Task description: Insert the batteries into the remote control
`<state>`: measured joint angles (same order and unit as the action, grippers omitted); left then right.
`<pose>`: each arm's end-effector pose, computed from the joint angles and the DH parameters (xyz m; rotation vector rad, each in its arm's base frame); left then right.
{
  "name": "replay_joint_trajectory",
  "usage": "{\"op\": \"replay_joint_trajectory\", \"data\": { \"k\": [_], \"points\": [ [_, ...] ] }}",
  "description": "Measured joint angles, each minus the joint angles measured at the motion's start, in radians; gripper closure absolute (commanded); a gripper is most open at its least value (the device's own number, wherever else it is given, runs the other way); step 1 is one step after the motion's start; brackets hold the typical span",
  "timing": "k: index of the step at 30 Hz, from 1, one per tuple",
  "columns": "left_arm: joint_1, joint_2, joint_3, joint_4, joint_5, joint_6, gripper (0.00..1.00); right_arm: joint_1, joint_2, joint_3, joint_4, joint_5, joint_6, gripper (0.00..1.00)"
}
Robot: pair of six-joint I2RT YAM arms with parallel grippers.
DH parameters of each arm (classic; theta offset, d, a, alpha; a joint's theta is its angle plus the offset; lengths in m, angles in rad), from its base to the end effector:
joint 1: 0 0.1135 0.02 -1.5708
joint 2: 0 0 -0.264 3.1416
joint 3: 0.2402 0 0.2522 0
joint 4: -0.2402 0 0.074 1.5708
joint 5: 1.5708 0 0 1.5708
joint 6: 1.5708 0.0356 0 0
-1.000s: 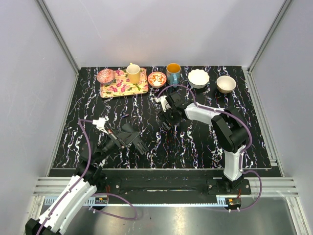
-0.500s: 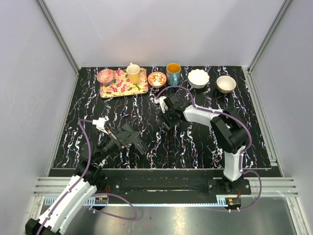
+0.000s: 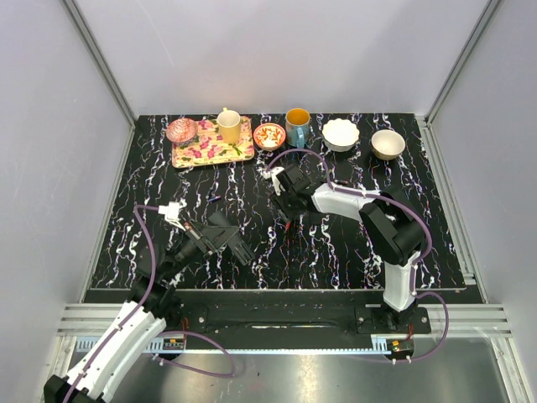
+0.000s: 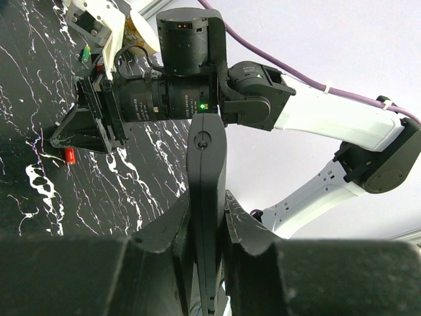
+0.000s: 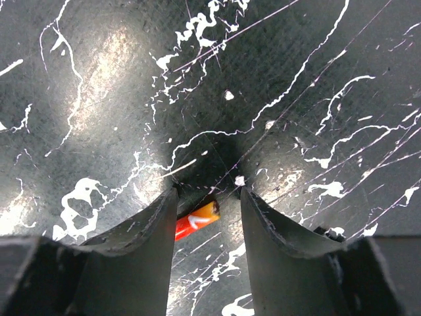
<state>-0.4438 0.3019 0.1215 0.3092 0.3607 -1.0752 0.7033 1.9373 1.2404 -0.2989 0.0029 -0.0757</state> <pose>0.1085 -0.0655 0.2209 -0.1815 1.6266 -1.4675 0.3056 0.2590 0.1568 -0.9802 2.3910 0.2323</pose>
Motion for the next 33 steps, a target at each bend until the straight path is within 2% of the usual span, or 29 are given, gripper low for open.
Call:
{"op": "replay_joint_trajectory", "data": {
  "k": [4,8,13,21,33],
  "points": [
    [0.0,-0.001,0.0,0.003,0.001,-0.003,1.0,0.003,0.0,-0.001,0.0,0.007,0.029,0.5],
    [0.0,-0.001,0.0,0.003,0.001,-0.005,1.0,0.004,-0.002,-0.002,0.002,0.008,0.049,0.33],
    [0.0,-0.001,-0.001,0.006,0.001,-0.007,1.0,0.007,-0.012,-0.011,0.005,0.01,0.103,0.29],
    [0.0,-0.001,-0.001,0.006,0.001,-0.01,1.0,0.011,-0.029,-0.017,-0.053,0.069,0.322,0.49],
    [0.0,-0.016,-0.001,0.008,0.001,-0.024,1.0,0.068,-0.016,0.026,-0.194,0.141,0.559,0.7]
  ]
}}
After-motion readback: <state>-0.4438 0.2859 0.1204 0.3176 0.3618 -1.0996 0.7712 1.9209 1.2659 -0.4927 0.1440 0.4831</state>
